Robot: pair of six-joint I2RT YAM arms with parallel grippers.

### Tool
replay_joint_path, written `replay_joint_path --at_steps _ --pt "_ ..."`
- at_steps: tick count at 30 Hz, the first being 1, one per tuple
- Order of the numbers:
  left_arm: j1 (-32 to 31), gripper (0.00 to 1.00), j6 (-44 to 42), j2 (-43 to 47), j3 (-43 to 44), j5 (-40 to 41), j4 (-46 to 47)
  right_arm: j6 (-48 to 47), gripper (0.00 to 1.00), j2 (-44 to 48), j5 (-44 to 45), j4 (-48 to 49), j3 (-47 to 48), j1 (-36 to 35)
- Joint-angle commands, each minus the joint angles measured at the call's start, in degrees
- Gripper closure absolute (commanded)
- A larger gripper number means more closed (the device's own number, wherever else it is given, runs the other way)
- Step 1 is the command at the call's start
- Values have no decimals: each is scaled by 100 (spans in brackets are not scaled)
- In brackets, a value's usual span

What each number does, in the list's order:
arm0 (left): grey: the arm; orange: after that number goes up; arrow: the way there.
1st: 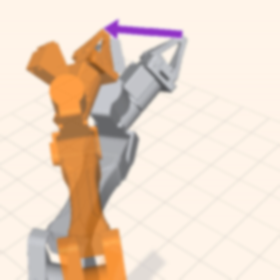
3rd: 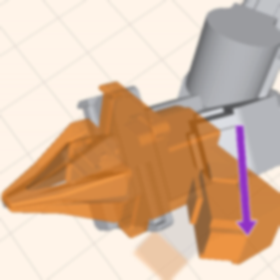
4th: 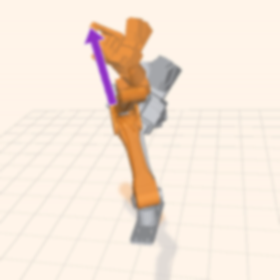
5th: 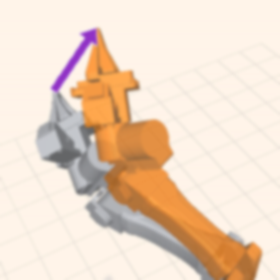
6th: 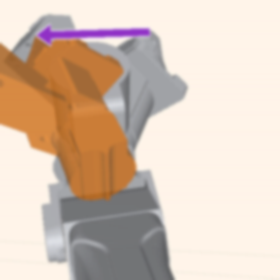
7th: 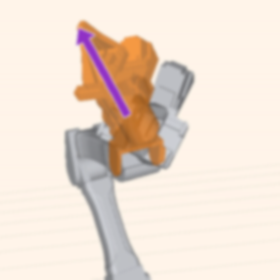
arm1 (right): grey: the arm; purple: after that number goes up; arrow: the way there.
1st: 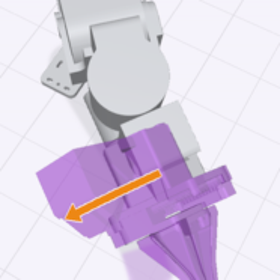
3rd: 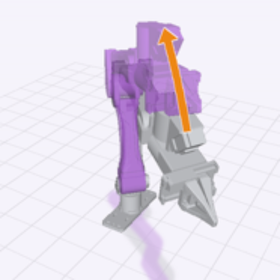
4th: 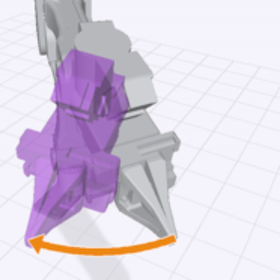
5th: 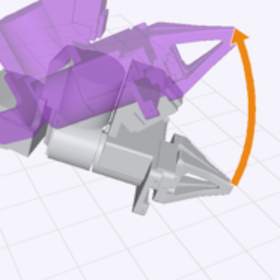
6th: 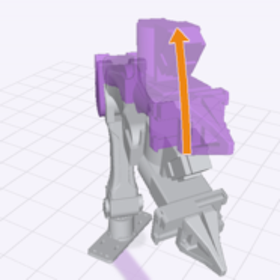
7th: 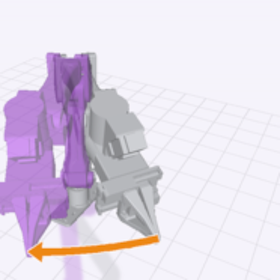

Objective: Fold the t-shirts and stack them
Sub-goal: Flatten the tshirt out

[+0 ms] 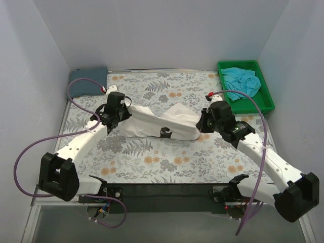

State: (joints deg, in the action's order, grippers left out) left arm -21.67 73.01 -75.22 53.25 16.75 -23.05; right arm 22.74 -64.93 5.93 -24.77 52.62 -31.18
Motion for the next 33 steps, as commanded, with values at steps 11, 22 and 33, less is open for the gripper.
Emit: replay_joint_path --at_steps 11,22,33 --pt "163 100 362 2406 -1843 -840 -710 21 45 561 -1412 -1179 -1116 33" --pt "163 100 758 2855 -2003 -691 -937 -1464 42 -3101 -1507 -854 2785 -221" --pt "172 100 522 2320 -1626 -577 -869 -1527 87 -5161 -1527 -353 4124 -477"
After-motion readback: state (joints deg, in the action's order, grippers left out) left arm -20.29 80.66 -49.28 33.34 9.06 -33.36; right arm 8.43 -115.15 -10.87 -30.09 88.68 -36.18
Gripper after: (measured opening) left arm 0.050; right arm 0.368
